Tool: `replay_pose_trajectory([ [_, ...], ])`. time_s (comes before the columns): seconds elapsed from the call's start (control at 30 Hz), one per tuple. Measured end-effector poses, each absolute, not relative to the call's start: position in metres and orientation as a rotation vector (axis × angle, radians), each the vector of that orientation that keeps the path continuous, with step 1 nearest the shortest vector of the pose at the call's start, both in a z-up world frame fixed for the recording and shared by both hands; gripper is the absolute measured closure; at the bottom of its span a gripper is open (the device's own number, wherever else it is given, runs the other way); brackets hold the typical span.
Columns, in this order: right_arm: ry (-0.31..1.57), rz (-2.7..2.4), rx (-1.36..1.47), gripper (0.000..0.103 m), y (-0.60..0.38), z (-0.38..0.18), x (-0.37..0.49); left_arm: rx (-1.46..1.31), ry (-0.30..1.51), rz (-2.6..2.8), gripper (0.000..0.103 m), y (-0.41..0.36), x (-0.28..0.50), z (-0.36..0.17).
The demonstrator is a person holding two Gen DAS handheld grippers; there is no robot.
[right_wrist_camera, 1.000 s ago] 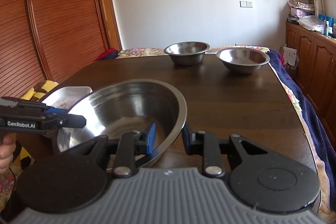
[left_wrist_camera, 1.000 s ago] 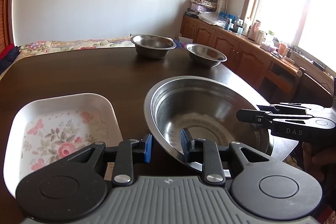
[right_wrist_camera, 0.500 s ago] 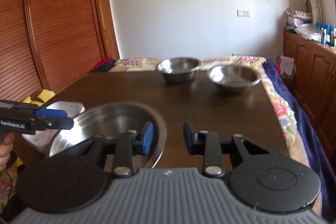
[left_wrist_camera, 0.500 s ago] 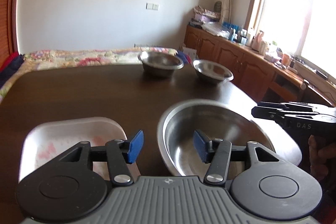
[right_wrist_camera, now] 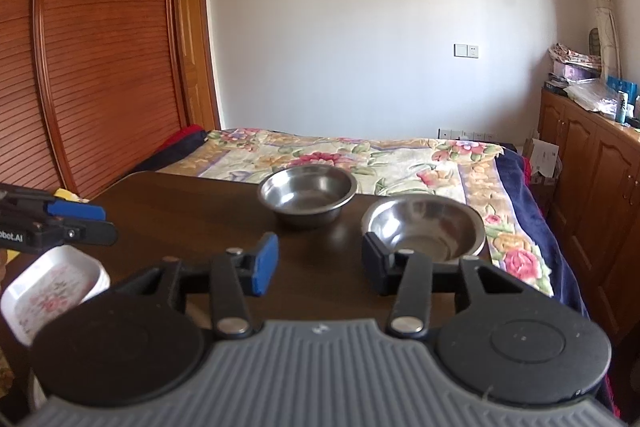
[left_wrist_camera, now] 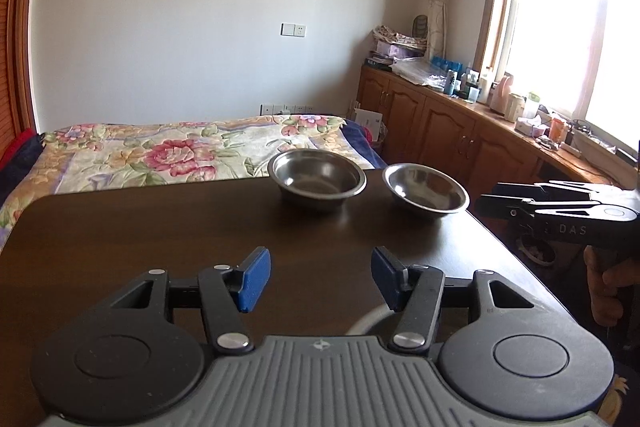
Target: Organize plates and bowls
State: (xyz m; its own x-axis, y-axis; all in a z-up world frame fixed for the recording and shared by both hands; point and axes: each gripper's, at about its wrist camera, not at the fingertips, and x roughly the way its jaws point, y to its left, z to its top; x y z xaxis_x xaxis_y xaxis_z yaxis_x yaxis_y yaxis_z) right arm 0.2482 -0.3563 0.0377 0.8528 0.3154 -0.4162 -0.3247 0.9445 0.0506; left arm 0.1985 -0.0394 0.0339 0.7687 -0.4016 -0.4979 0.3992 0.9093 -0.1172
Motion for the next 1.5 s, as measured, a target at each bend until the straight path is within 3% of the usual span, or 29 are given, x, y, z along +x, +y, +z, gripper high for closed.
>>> replay_pose_trajectory([
  [1.5, 0.666, 0.380, -0.061, 0.057, -0.327, 0.017, 0.415, 0.021, 0.688, -0.420, 0.044, -0.086, 0.366, 0.009],
])
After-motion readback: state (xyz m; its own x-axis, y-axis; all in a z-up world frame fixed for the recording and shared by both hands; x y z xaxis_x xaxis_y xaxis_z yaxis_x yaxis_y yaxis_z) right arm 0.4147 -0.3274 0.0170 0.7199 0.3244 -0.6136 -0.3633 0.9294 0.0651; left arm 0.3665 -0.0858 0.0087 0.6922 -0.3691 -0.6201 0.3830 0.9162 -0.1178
